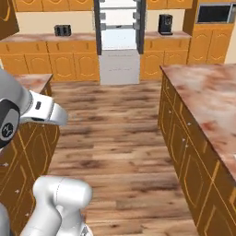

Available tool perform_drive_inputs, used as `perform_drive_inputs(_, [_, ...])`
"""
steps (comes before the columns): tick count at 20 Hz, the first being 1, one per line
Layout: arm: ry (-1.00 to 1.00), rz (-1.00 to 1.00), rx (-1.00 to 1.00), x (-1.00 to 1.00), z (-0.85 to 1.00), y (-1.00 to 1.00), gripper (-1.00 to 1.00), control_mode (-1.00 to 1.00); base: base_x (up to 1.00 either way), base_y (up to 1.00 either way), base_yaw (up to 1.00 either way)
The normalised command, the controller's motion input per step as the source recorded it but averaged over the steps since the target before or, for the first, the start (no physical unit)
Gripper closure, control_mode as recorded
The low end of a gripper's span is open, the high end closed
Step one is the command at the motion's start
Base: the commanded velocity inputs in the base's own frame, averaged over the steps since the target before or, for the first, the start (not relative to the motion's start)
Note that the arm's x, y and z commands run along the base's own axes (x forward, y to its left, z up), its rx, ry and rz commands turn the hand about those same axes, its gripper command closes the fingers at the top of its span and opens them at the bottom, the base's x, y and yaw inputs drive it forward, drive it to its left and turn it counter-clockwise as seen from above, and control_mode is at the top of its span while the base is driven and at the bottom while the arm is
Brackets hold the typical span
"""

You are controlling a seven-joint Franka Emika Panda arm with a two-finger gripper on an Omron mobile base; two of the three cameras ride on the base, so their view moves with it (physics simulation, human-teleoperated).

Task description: Retrieve the sausage and cheese from the fridge and place them on the cutting board on the counter.

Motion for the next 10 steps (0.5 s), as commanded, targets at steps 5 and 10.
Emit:
perform_drive_inputs(5, [0.0,0.0,0.0,0.0,0.0,0.0,-1.0,1.0,1.0,0.0,0.71])
perform_drive_inputs(10, [0.0,0.0,0.0,0.0,0.0,0.0,-1.0,1.0,1.0,0.0,0.53])
